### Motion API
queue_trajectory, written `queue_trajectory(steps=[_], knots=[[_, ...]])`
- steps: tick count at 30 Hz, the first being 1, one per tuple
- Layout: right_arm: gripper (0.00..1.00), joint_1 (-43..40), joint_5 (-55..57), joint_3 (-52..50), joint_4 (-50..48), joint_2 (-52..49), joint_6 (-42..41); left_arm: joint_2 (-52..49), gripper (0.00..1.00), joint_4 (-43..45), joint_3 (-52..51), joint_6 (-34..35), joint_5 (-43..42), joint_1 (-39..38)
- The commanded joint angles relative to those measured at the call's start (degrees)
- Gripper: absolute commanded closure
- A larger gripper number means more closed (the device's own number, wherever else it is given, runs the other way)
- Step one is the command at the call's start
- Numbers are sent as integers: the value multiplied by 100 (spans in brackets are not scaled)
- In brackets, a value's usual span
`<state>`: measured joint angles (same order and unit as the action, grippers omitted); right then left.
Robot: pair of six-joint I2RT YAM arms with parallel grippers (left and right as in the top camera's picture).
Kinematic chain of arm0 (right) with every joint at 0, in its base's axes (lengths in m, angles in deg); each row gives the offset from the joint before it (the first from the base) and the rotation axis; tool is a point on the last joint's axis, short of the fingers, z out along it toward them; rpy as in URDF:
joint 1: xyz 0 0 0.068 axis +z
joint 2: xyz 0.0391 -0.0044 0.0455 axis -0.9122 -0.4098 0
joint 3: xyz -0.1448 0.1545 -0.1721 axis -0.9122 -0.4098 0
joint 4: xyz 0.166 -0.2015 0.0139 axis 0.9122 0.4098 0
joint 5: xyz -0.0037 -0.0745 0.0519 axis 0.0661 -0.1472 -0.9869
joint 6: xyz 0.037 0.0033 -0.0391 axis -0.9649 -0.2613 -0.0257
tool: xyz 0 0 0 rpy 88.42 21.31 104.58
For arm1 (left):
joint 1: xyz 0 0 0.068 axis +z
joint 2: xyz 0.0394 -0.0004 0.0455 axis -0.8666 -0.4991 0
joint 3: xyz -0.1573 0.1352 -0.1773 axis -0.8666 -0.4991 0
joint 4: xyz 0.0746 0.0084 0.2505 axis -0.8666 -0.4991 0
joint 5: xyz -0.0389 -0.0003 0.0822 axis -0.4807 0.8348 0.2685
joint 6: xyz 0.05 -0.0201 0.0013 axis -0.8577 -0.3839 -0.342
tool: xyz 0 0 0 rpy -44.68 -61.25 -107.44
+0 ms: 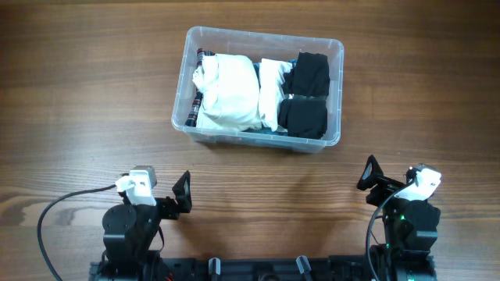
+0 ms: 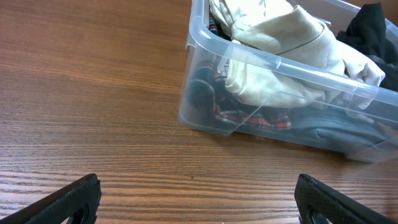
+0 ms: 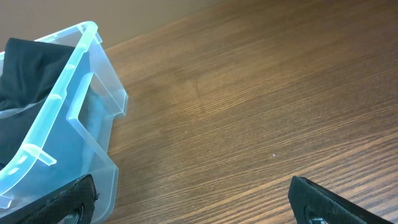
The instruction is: Pack container
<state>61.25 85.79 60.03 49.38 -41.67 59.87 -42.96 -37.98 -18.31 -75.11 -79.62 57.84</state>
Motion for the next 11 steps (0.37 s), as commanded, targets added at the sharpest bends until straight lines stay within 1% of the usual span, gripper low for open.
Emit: queue_trajectory(steps=[1, 11], knots=[[0, -28, -35, 2, -26, 72, -42, 61, 0, 39, -13, 52, -46, -28], [0, -28, -35, 2, -28, 72, -44, 61, 0, 39, -13, 52, -46, -28]])
